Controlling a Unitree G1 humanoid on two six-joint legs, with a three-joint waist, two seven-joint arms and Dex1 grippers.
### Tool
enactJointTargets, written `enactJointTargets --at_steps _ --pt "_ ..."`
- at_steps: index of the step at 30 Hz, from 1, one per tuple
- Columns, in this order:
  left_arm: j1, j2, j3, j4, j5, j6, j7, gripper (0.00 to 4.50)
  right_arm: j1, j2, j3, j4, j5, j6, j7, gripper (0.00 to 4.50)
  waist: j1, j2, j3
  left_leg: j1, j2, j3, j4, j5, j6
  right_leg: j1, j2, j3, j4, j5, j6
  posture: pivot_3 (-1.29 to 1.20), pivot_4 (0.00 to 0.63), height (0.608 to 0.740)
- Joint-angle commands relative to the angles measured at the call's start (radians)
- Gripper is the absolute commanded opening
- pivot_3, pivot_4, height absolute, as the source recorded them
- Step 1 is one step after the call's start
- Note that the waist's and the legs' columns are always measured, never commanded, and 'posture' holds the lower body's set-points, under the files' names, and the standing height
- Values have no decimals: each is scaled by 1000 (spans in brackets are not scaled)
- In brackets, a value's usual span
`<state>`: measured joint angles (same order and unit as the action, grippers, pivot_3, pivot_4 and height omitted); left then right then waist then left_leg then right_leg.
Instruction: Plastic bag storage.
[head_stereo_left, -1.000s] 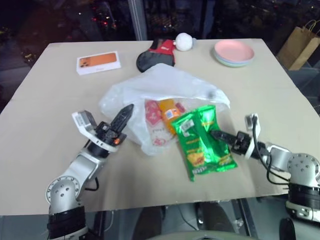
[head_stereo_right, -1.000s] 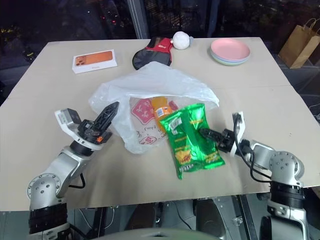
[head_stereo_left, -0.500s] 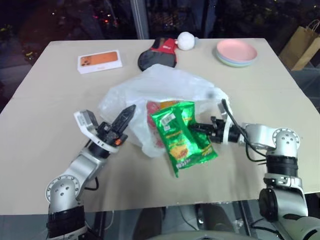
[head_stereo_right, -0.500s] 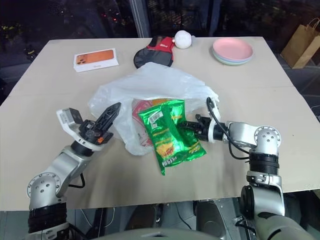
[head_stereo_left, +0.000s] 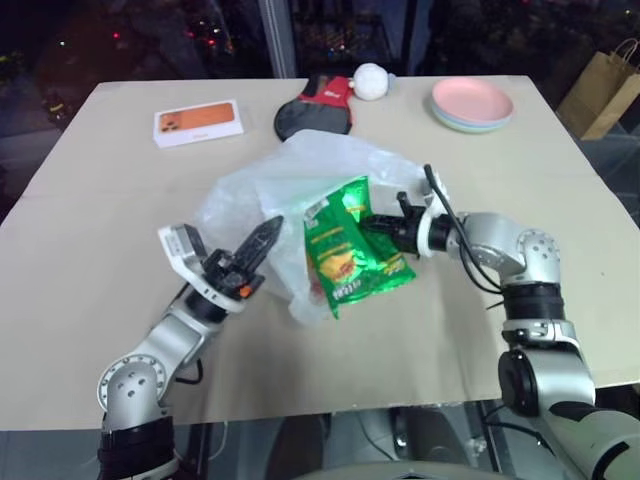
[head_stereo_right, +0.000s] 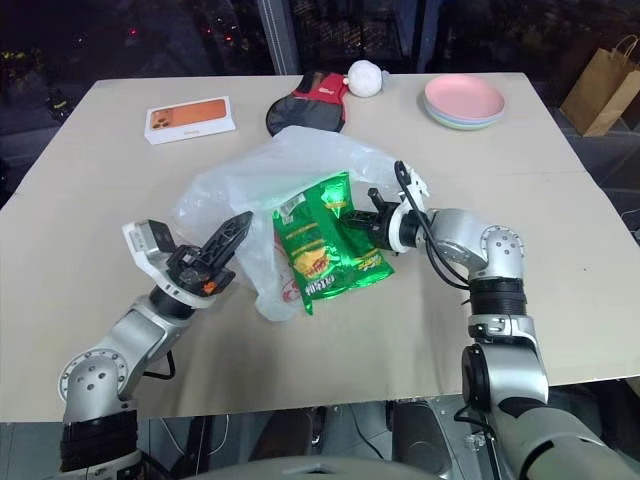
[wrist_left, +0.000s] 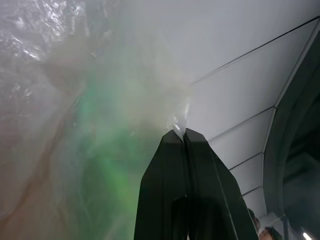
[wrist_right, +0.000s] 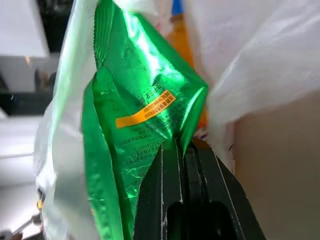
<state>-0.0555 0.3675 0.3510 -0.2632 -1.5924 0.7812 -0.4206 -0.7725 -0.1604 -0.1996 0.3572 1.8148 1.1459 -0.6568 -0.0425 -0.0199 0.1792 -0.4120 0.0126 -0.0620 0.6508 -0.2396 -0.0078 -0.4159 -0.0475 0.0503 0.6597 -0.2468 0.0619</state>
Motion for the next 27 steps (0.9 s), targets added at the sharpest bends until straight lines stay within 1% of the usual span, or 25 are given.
enactJointTargets --at_steps 1,5,8,11,13,15,16,17,18,19,20,21,22,23,25,26,27 --pt "1 6 -4 -35 3 2 -29 0 -91 93 -38 -25 28 -152 -89 103 -5 1 1 0 0 0 0 0 0 0 0 0 0 0 0 0 150 740" --pt "2 2 -16 -33 17 1 -43 0 -133 159 -54 -34 -18 -224 -135 103 -14 2 1 0 1 0 0 0 0 -2 1 0 2 0 0 0 150 740" --pt "0 -3 -21 -33 24 0 -48 0 -156 209 -65 -39 -82 -298 -136 103 -12 2 1 -1 0 -1 0 0 0 -2 0 0 1 0 0 0 150 740" --pt "0 -7 -25 -31 32 0 -53 0 -165 250 -77 -32 -155 -362 -136 103 -14 2 1 -1 0 0 0 0 0 -2 0 0 1 0 0 0 150 740" --pt "-4 -9 -26 -26 36 -1 -55 0 -164 266 -76 -25 -231 -410 -142 103 -14 2 1 -1 0 -1 0 0 0 -2 0 0 1 0 0 0 150 740" --pt "-7 -11 -28 -23 40 -2 -57 0 -162 277 -75 -26 -275 -425 -123 103 -15 2 1 -1 0 -1 0 0 0 -2 0 0 1 0 0 0 150 740" --pt "-8 -11 -29 -21 41 -2 -58 0 -160 282 -77 -32 -288 -428 -108 635 -15 2 1 -1 0 -1 0 0 0 -2 0 0 1 0 0 0 150 740" --pt "-9 -11 -29 -19 42 -3 -59 0 -157 277 -69 -42 -312 -418 -83 907 -15 2 1 -1 0 0 0 0 0 -2 0 0 1 0 0 0 150 740" --pt "-10 -11 -29 -17 43 -3 -59 0 -153 270 -61 -54 -332 -404 -56 1455 -16 2 1 -1 0 0 0 0 0 -2 0 0 1 0 0 0 150 740" --pt "-12 -12 -29 -15 44 -4 -60 0 -146 255 -51 -69 -347 -378 -17 1865 -16 2 1 -1 0 0 0 0 0 -2 0 0 1 0 0 0 150 740" --pt "-13 -12 -28 -14 45 -4 -60 0 -141 231 -35 -83 -365 -343 28 2263 -15 2 1 -1 0 0 0 0 0 -2 0 0 1 0 0 0 150 740" --pt "-14 -11 -26 -11 45 -4 -61 0 -130 178 11 -116 -405 -283 127 2781 -15 2 1 -1 0 -1 0 0 0 -2 0 0 1 0 0 0 150 740" --pt "-15 -11 -25 -10 46 -4 -62 0 -122 139 44 -139 -437 -240 200 3105 -13 3 1 -1 0 -1 0 0 0 -2 0 0 1 0 0 0 150 740" --pt "-16 -11 -23 -6 47 -4 -63 0 -105 104 63 -161 -452 -199 241 3759 -12 3 1 -2 0 -1 0 0 0 -2 0 -1 0 0 0 0 150 740" --pt "-17 -12 -20 1 49 -5 -66 0 -71 8 117 -224 -506 -134 377 4446 -10 2 1 -2 0 -1 0 0 0 -2 -1 -1 0 0 0 0 150 740" --pt "-18 -12 -19 4 50 -5 -67 0 -60 -32 142 -252 -536 -111 436 4446 -8 2 1 -2 0 -1 0 0 0 -2 -1 -1 0 0 0 0 150 740" --pt "-19 -12 -19 6 51 -6 -68 0 -48 -96 186 -298 -591 -106 531 4446 -3 3 1 -2 0 -1 0 0 0 -2 -1 -1 0 0 0 0 150 740"
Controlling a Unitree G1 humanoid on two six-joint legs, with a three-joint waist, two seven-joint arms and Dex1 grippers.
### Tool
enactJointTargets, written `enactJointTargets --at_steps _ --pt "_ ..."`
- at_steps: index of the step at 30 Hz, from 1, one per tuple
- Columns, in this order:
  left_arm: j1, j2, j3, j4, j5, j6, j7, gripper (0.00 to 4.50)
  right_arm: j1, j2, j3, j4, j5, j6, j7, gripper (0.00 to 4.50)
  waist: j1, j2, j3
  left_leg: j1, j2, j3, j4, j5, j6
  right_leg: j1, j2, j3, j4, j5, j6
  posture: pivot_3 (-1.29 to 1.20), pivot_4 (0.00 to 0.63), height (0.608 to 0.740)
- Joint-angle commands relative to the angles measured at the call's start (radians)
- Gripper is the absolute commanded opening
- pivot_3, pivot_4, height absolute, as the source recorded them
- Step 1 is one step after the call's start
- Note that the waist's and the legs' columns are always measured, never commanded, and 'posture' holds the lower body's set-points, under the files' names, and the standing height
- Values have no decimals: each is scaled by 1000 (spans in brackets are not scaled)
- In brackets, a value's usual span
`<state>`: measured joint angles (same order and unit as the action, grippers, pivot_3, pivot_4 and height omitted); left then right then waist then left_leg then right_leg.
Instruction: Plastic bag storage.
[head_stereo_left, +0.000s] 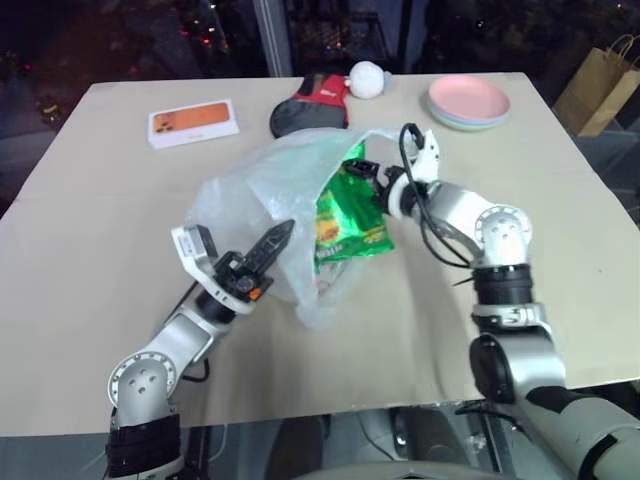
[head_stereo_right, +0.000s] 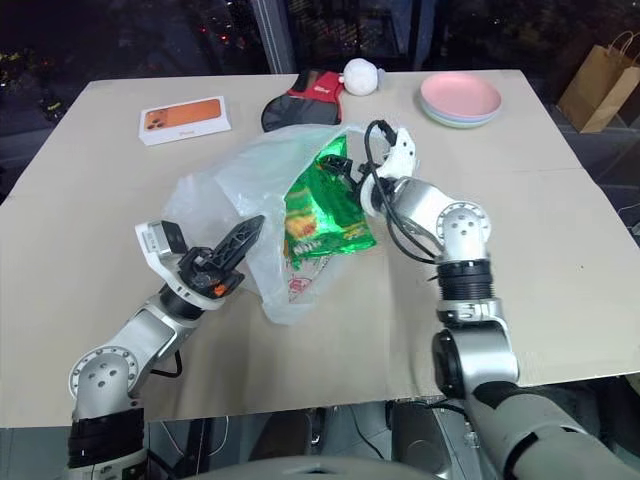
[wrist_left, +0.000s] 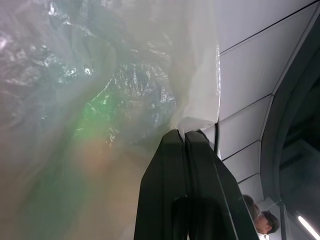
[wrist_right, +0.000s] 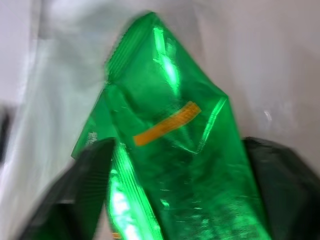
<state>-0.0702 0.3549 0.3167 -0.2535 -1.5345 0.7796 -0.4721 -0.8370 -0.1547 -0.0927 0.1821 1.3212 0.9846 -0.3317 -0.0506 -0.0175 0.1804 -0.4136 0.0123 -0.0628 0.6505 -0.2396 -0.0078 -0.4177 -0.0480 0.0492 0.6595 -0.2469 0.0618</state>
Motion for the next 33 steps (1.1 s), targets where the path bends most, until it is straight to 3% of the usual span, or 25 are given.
enactJointTargets --at_steps 1,10,18,21,28,33 --pt "-6 1 16 -1 -7 -4 -17 0 25 -138 85 -145 -119 62 255 4446 5 0 0 0 0 0 0 0 0 0 0 0 0 0 0 0 150 740" --pt "-19 -8 12 7 0 -8 -12 0 59 -292 88 -216 -283 46 576 4446 9 0 0 0 0 0 0 0 0 0 0 0 0 0 0 0 150 740" --pt "-29 -8 10 8 2 -3 -10 0 66 -522 77 -300 -416 -106 1034 4446 13 0 1 0 0 -1 0 0 0 1 0 -1 -2 0 0 0 150 740" --pt "-27 -8 7 5 1 2 -7 0 54 -495 76 -201 -550 -252 1020 4446 9 0 0 0 0 0 0 0 0 1 0 0 -2 0 0 0 150 740" --pt "2 3 -15 -24 8 31 3 0 86 -416 241 21 -933 -544 989 4446 10 0 0 1 0 1 0 0 0 1 0 1 -1 0 0 0 150 740" --pt "20 17 -20 -36 15 49 7 0 69 -356 226 120 -1014 -628 980 4446 12 0 1 0 -1 0 0 0 -1 0 -1 1 -1 0 0 0 150 740"
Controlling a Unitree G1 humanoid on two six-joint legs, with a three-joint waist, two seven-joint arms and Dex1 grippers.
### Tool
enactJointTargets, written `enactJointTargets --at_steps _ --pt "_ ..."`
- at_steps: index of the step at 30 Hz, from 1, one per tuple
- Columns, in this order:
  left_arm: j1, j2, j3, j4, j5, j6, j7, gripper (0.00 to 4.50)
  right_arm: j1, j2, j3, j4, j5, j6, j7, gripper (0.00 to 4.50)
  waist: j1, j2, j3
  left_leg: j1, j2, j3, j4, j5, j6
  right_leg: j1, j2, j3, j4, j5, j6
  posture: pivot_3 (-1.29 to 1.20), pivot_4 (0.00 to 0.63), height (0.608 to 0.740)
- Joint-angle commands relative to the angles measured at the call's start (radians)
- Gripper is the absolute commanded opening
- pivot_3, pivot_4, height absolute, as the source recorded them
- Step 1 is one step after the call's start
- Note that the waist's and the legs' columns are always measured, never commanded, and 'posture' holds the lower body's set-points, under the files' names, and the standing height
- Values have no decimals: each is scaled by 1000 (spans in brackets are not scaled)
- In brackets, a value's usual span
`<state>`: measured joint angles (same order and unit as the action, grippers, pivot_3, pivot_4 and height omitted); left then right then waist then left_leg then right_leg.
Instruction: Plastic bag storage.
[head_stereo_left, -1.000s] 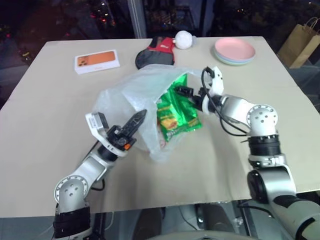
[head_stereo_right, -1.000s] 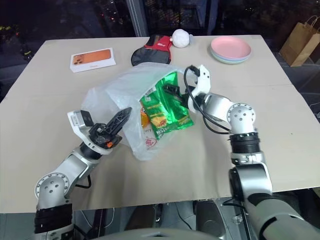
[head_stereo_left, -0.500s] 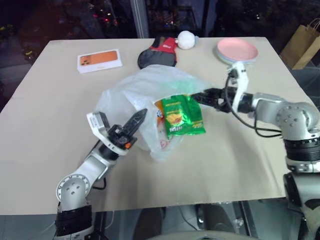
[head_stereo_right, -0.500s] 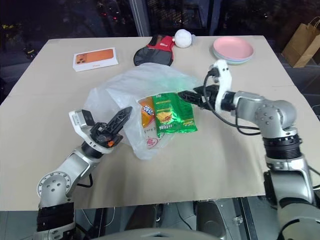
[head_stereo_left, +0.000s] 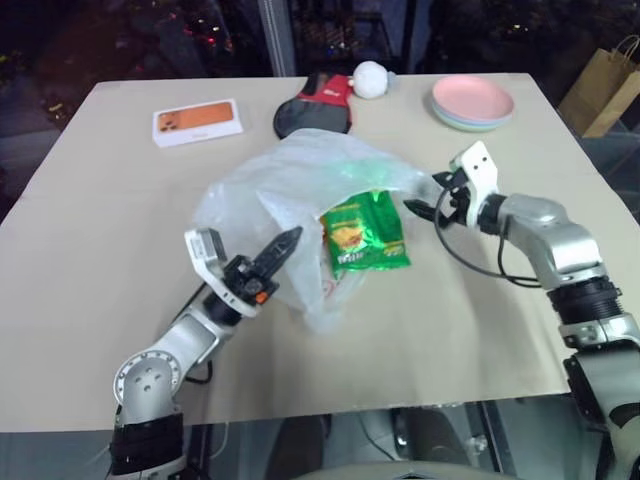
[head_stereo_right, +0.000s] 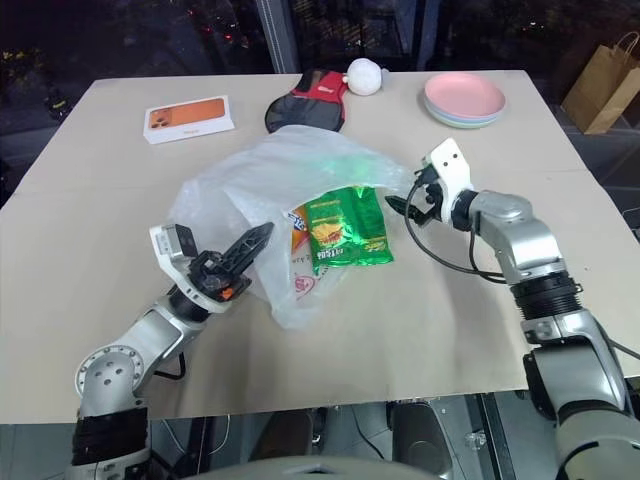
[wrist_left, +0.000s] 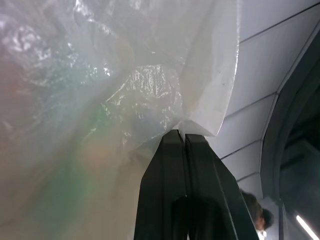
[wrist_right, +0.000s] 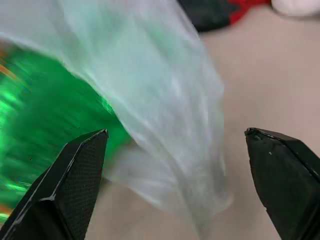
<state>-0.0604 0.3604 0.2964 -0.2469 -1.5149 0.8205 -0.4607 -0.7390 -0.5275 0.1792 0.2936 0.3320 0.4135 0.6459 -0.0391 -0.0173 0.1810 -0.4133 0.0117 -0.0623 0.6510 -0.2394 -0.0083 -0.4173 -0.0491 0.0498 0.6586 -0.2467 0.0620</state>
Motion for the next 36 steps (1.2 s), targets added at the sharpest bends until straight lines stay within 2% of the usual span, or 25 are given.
enactJointTargets --at_steps 1,2,4,6,7,9,10,11,16,19,23,25,27,30,32,34,36 --pt "12 13 1 -44 2 6 -3 0 -31 27 -61 11 -23 -54 -5 4064 1 0 0 0 0 0 0 0 0 0 0 0 0 0 0 0 150 740" --pt "13 14 1 -46 5 6 2 0 -31 32 -71 9 -20 -49 -4 3927 1 0 0 0 0 0 0 0 0 0 0 0 0 0 0 0 150 740" --pt "14 18 2 -49 10 6 10 0 -29 40 -85 4 -22 -42 -2 3212 1 0 0 0 0 0 0 0 0 0 0 0 0 0 0 0 150 740" --pt "15 28 -5 -58 37 5 18 0 -21 47 -95 0 -24 -36 -2 2176 1 0 0 0 0 -1 0 0 0 0 0 0 0 0 0 0 150 740" --pt "15 30 -7 -61 46 6 21 0 -18 49 -98 -1 -26 -34 -1 1461 1 0 0 0 0 0 0 0 0 0 0 0 0 0 0 0 150 740" --pt "13 32 -10 -75 82 -11 23 0 -15 57 -104 -2 -32 -30 -5 702 1 0 0 0 0 0 0 0 0 0 0 0 0 0 0 0 150 740" --pt "12 33 -7 -82 93 -19 23 539 -14 62 -106 -4 -36 -28 -8 97 1 0 0 0 0 0 0 0 0 0 0 0 0 0 0 0 150 740" --pt "11 39 -4 -90 101 -21 15 857 -14 68 -109 -4 -40 -25 -12 0 1 0 0 0 0 0 0 0 0 0 0 0 0 0 0 0 150 740" --pt "14 87 0 -145 145 -20 -7 3056 -25 88 -123 9 -52 -11 -29 0 0 0 0 1 0 0 0 0 0 0 0 0 1 0 0 0 150 740" --pt "71 191 -7 -259 164 17 -103 4399 -31 92 -128 16 -59 -7 -35 0 -3 0 0 0 0 0 0 0 0 0 0 0 1 0 0 0 150 740" --pt "236 386 6 -393 206 70 -287 4465 -37 100 -136 24 -63 0 -38 0 -5 1 0 1 0 1 -1 0 0 0 0 1 0 0 0 0 150 740" --pt "330 458 -14 -421 318 39 -357 4465 -36 108 -137 20 -61 7 -36 0 -4 2 1 2 0 1 -2 0 0 0 0 1 0 0 0 0 150 740" --pt "368 480 -52 -421 426 -7 -365 4465 -32 116 -136 15 -61 12 -33 0 -3 3 1 2 0 2 -3 0 0 0 0 1 0 0 0 0 150 740" --pt "329 394 -138 -397 602 -112 -264 4465 -29 129 -134 7 -63 17 -32 0 2 4 2 2 0 1 -2 0 0 1 0 1 0 0 0 0 150 740" --pt "288 269 -201 -389 717 -220 -184 4465 -28 136 -134 1 -65 21 -32 0 4 3 2 2 0 1 -1 0 0 2 0 1 0 0 0 0 150 740" --pt "281 182 -248 -401 774 -291 -160 4465 -24 142 -134 -6 -65 26 -32 0 4 3 1 2 0 1 0 0 0 2 0 1 0 0 0 0 150 740" --pt "297 145 -284 -419 799 -313 -170 4465 -18 143 -134 -14 -65 30 -31 0 3 2 1 2 -1 1 0 0 0 2 -1 1 0 1 1 0 150 740"
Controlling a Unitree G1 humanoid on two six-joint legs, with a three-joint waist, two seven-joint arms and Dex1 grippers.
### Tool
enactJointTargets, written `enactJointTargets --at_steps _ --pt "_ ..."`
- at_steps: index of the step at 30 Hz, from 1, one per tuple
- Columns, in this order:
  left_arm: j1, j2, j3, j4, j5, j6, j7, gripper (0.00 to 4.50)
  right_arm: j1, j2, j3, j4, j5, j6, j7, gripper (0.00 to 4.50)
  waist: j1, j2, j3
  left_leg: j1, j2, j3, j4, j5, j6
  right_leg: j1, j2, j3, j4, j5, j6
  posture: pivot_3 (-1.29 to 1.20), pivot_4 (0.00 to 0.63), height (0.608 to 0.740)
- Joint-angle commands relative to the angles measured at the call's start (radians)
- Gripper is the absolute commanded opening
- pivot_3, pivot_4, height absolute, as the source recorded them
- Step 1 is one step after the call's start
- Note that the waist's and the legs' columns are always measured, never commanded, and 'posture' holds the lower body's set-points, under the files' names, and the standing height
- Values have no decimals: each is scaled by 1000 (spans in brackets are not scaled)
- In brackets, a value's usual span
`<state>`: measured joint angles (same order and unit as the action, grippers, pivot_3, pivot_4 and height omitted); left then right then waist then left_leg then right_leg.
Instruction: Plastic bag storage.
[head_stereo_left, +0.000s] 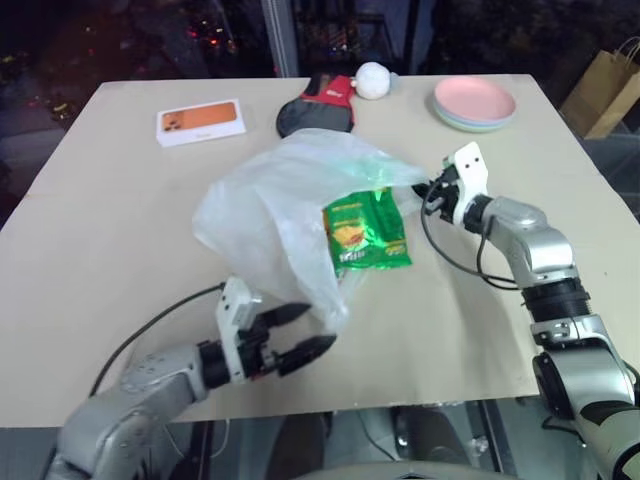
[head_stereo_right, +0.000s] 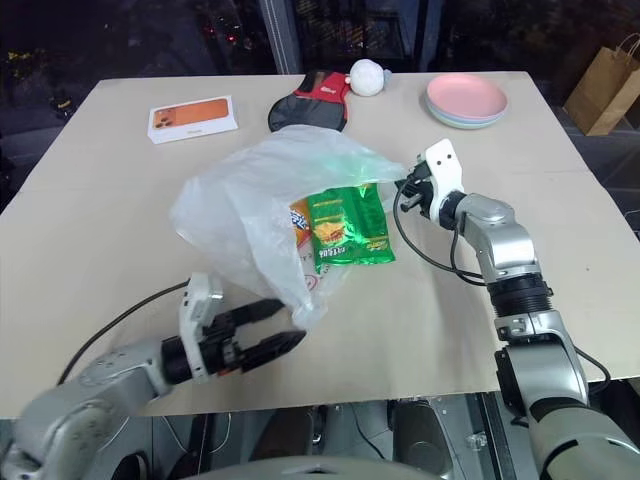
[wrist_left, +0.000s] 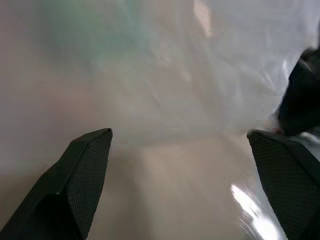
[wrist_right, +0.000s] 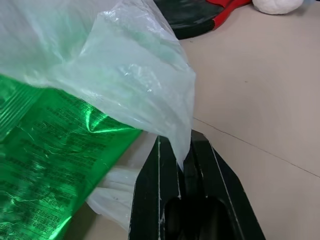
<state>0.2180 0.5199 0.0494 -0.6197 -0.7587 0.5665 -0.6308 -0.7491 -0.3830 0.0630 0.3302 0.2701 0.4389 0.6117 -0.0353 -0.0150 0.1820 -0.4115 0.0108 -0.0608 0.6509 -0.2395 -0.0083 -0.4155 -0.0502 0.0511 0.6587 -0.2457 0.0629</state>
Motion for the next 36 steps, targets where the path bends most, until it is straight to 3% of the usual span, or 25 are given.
enactJointTargets --at_steps 1,4,8,11,18,23,26,29,30,31,32,34,36 --pt "22 -34 -41 -46 44 -65 10 4465 -5 -2 -17 -54 -4 8 4 0 -2 0 0 0 0 0 0 0 0 0 0 0 0 0 0 0 150 740" --pt "25 -39 -28 -40 16 -53 6 4465 5 -3 -17 -67 -3 19 7 0 -3 1 0 1 1 -1 -1 0 0 -1 1 0 1 0 0 0 150 740" --pt "22 25 9 -51 -88 -2 -80 4465 12 8 -6 -78 -7 30 13 0 -5 1 0 1 0 0 -1 0 0 -1 1 0 2 0 0 0 150 740" --pt "-32 41 -19 -43 -24 -25 -70 4465 17 16 -3 -82 -13 31 13 0 -5 1 0 1 0 0 0 0 0 0 1 0 2 0 0 0 150 740" --pt "-124 3 -73 -38 37 -33 -25 4465 40 30 -6 -116 -20 50 8 0 -5 1 0 1 0 0 0 0 0 0 1 0 2 0 0 0 150 740" --pt "-168 -68 -49 3 -80 30 19 4465 49 38 -8 -134 -22 62 3 0 -5 1 0 1 0 -1 0 0 0 0 1 0 2 0 0 0 150 740" --pt "-191 -47 -56 41 -28 19 -10 4465 53 41 -8 -138 -24 65 1 0 -5 1 0 1 0 -1 1 0 0 0 1 0 3 0 0 0 150 740" --pt "-208 -43 -55 66 -21 26 -8 3211 55 42 -9 -142 -25 64 0 0 -6 1 0 1 0 -1 1 0 0 0 1 0 3 0 0 0 150 740" --pt "-209 -40 -56 69 -22 27 -13 3147 54 42 -10 -141 -25 64 -1 0 -5 1 0 1 0 -1 1 0 0 0 1 0 3 0 0 0 150 740" --pt "-209 -39 -56 71 -23 27 -17 2432 53 43 -11 -141 -25 63 -3 0 -5 1 0 1 0 0 1 0 0 0 1 0 3 0 0 0 150 740" --pt "-207 -38 -56 73 -22 27 -21 2270 52 44 -11 -141 -25 62 -5 0 -5 1 0 1 0 -1 1 0 0 0 1 0 3 0 0 0 150 740" --pt "-201 -37 -54 77 -16 22 -26 1537 53 46 -10 -141 -26 60 -7 0 -5 1 0 1 0 -1 1 0 0 0 1 0 3 0 0 0 150 740" --pt "-194 -36 -51 81 -11 17 -32 568 55 47 -8 -141 -27 58 -9 0 -5 1 0 1 0 -1 1 0 0 0 1 0 3 0 0 0 150 740"
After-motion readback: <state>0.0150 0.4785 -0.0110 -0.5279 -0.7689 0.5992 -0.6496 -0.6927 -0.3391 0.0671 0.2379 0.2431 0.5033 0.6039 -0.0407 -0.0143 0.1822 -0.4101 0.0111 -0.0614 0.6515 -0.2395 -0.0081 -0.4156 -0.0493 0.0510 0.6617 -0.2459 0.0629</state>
